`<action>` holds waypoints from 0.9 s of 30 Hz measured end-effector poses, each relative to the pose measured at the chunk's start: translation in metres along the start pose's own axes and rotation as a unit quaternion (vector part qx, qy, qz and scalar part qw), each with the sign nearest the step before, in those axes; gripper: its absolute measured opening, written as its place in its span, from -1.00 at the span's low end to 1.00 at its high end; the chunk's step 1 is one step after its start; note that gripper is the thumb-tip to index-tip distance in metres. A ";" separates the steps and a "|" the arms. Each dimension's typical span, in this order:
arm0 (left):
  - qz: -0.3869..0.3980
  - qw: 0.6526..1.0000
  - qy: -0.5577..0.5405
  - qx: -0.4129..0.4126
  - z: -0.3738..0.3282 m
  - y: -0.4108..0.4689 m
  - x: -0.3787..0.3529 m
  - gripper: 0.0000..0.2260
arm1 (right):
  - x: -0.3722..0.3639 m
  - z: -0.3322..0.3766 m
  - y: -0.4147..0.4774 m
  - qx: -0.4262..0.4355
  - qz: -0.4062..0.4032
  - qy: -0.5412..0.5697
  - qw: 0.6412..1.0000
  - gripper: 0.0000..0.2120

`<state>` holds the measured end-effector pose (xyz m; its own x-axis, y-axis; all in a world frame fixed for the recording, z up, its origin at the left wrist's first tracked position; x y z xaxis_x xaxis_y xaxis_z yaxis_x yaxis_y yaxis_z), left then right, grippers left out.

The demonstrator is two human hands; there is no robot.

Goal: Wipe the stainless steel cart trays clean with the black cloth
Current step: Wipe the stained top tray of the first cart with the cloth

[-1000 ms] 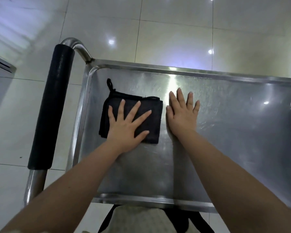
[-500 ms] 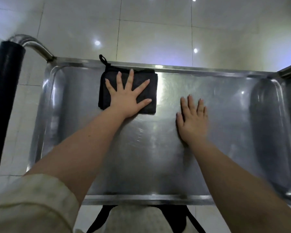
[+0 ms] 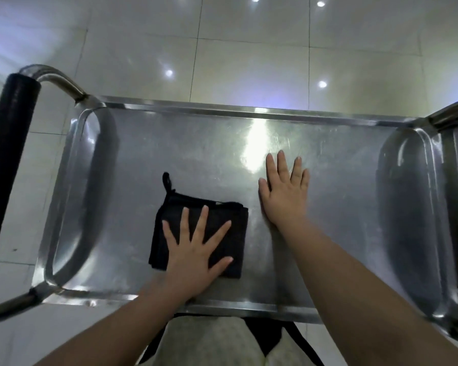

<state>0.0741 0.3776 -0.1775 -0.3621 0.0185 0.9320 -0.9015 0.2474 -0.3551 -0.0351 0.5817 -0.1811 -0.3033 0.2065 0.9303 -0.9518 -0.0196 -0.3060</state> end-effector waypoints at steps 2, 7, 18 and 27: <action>0.003 1.000 0.000 0.005 -0.004 -0.013 -0.007 -0.37 | -0.001 -0.007 -0.004 0.023 0.017 -0.033 0.999 -0.40; -0.032 0.999 0.006 0.016 -0.018 0.062 0.021 -0.43 | -0.005 -0.042 -0.030 0.063 0.010 -0.043 0.997 -0.38; -0.032 0.996 -0.009 0.080 -0.047 0.190 0.069 -0.41 | -0.004 -0.044 -0.030 0.078 -0.028 -0.019 0.996 -0.39; -0.020 0.999 -0.010 0.038 -0.050 -0.009 -0.013 -0.40 | -0.006 -0.043 -0.032 0.084 -0.019 -0.038 0.996 -0.39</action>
<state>0.0986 0.4233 -0.1827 -0.3300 -0.0089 0.9440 -0.9302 0.1732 -0.3235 -0.0010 0.6234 -0.1861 -0.2629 0.1360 0.9552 -0.9549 -0.1780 -0.2375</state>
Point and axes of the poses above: each hand's wrist, its own y-axis towards the middle knuckle, its own x-axis out of the back of the hand, z = x × y, the point moved 10 cm from there along y, towards the middle knuckle, and after that the axes turned 8 degrees about x, right-handed, at the moved point
